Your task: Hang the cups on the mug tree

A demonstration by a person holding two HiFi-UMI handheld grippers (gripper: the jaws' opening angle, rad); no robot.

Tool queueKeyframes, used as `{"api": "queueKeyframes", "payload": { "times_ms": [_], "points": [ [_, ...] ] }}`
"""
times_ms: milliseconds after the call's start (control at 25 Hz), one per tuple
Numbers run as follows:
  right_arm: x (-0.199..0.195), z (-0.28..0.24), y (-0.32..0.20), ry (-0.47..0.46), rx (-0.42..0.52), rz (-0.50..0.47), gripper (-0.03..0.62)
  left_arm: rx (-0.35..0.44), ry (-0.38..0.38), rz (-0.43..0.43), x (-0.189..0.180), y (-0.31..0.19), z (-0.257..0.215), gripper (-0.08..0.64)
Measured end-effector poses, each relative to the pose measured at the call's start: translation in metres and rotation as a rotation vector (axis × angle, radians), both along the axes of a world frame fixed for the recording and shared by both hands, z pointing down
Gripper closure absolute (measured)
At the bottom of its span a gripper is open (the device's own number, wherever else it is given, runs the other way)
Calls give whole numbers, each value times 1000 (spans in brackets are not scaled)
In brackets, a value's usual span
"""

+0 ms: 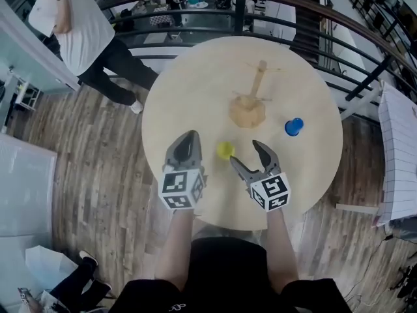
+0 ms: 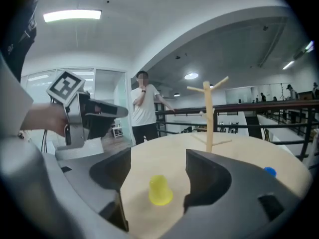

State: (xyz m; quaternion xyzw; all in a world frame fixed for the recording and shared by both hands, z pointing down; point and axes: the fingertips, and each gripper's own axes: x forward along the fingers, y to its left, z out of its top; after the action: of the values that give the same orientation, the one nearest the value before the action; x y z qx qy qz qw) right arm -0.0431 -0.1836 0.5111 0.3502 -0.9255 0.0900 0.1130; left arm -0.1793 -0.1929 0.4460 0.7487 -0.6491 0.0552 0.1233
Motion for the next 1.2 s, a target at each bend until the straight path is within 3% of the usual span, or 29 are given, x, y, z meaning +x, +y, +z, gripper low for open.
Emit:
{"api": "queueKeyframes", "payload": {
  "times_ms": [320, 520, 760, 880, 1040, 1200],
  "points": [
    [-41, 105, 4, 184, -59, -186, 256, -58, -33, -26, -18, 18, 15, 546],
    [-49, 140, -17, 236, -41, -181, 256, -70, -47, -58, -33, 27, 17, 546],
    [-67, 155, -30, 230, -50, -151, 258, -85, -93, -107, -58, 38, 11, 546],
    [-62, 155, -33, 237, -59, -105, 327, -87, -102, -105, -56, 37, 11, 546],
    [-52, 124, -34, 151, -74, -6, 327, -78, -107, -83, -49, 30, 3, 546],
    [9, 41, -42, -109, -31, 218, 327, -53, -90, -28, -22, 13, -3, 546]
  ]
}}
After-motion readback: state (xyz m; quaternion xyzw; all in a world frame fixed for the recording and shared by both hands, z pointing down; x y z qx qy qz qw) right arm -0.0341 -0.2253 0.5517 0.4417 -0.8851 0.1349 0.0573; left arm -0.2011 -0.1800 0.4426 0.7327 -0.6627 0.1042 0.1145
